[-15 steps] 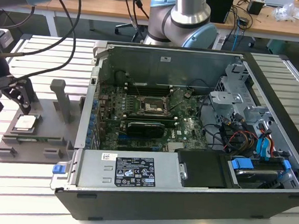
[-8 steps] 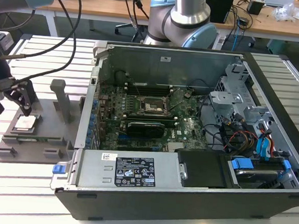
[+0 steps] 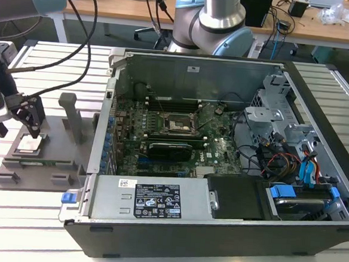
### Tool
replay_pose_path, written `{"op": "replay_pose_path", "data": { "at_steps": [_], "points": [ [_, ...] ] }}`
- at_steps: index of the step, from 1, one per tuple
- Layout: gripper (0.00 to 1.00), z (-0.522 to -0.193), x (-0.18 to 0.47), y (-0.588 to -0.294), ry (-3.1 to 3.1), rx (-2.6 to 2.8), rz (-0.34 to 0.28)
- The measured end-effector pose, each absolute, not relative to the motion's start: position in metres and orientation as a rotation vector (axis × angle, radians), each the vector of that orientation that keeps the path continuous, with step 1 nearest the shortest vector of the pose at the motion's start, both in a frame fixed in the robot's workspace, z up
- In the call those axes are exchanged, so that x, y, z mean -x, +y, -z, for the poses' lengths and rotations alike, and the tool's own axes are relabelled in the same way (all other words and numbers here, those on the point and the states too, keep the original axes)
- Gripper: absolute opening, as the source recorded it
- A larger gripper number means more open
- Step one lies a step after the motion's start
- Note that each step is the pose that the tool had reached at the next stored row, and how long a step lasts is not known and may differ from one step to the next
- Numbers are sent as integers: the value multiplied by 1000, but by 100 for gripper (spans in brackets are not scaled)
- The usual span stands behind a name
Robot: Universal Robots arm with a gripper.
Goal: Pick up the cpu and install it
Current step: 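Pick up the cpu and move it towards the insertion slot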
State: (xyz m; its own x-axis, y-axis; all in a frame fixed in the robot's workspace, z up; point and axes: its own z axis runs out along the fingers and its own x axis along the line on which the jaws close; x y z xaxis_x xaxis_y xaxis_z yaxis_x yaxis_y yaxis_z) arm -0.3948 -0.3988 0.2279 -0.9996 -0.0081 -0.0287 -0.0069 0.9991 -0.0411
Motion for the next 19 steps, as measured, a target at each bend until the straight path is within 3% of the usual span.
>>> {"op": "replay_pose_path", "data": {
  "at_steps": [19],
  "points": [
    [72, -197, 391, -393, 3112, 14, 65]
  ]
}}
